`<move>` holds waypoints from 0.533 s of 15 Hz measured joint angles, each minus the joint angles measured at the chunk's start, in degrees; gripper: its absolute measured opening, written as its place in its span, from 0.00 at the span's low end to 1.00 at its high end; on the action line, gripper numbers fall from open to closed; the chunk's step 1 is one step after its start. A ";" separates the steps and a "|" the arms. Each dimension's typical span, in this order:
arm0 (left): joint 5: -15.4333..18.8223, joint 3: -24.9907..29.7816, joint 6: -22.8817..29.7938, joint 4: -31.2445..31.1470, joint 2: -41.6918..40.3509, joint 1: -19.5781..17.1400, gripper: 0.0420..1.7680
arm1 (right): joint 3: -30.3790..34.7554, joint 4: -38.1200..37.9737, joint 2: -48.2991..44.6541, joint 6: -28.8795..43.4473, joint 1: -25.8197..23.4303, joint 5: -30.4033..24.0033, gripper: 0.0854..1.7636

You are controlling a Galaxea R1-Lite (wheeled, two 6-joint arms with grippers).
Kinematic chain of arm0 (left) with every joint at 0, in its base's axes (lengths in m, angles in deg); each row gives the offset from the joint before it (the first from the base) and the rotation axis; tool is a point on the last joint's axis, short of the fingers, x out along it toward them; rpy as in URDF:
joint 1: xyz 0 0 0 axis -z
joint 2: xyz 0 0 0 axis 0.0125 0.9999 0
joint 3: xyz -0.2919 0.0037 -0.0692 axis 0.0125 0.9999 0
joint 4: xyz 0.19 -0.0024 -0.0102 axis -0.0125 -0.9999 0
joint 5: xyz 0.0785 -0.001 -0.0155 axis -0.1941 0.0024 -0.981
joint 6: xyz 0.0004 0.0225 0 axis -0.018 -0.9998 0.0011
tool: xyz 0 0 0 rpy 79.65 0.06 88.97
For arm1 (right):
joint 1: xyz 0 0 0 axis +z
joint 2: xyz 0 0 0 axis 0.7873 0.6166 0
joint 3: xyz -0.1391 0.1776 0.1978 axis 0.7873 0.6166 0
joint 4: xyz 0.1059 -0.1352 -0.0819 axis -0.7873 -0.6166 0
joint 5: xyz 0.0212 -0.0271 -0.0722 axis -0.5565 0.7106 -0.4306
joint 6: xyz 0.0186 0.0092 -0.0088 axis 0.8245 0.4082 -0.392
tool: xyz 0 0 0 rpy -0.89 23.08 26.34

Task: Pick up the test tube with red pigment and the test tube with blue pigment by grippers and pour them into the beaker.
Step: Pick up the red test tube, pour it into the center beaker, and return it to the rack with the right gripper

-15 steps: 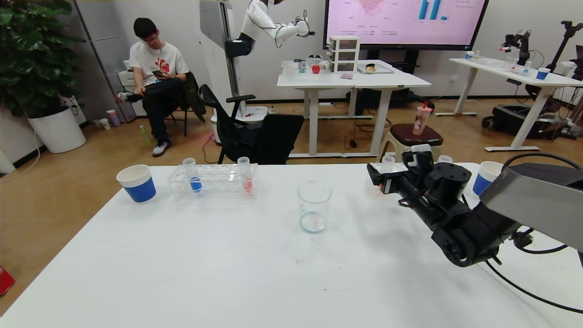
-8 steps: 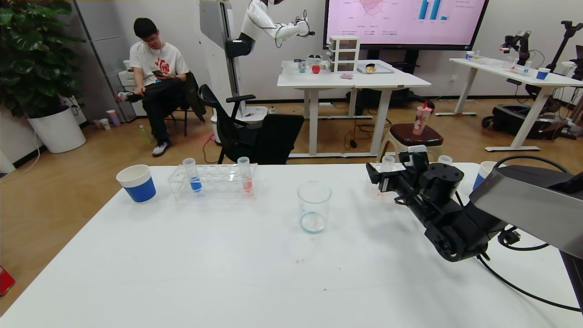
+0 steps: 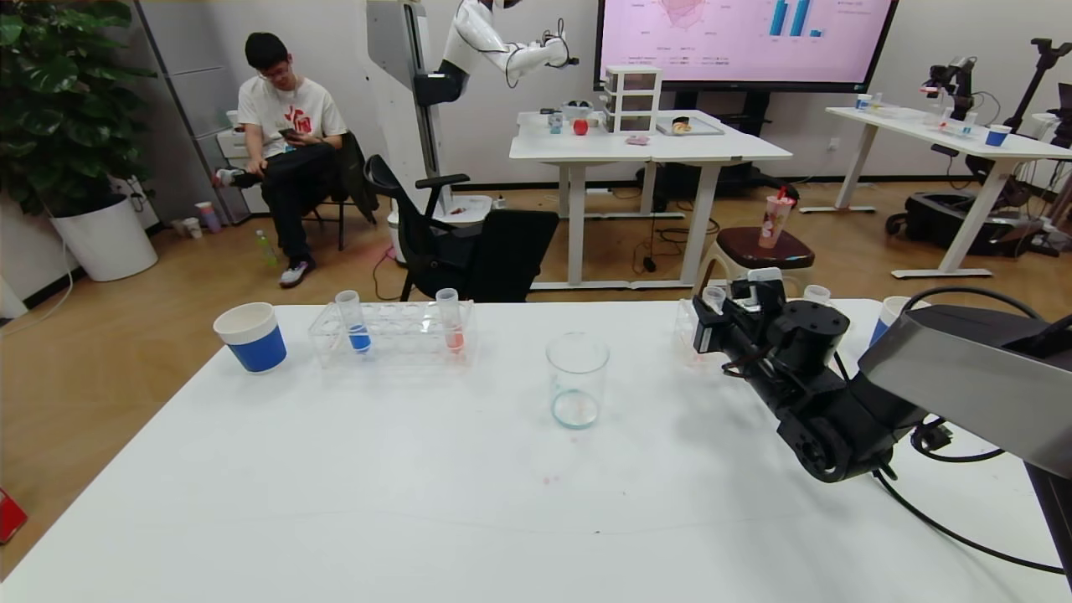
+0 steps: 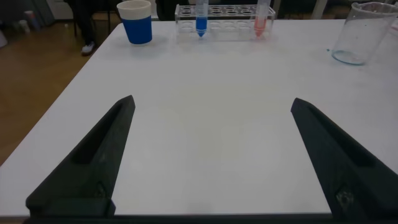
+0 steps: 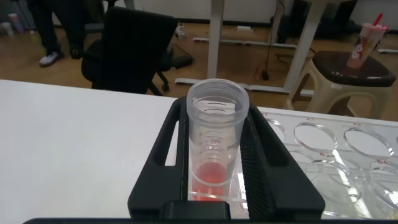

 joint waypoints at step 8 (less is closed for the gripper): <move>-0.04 0.00 0.00 0.00 0.00 0.00 0.99 | -0.63 -3.19 -4.16 -1.26 -0.09 0.05 0.25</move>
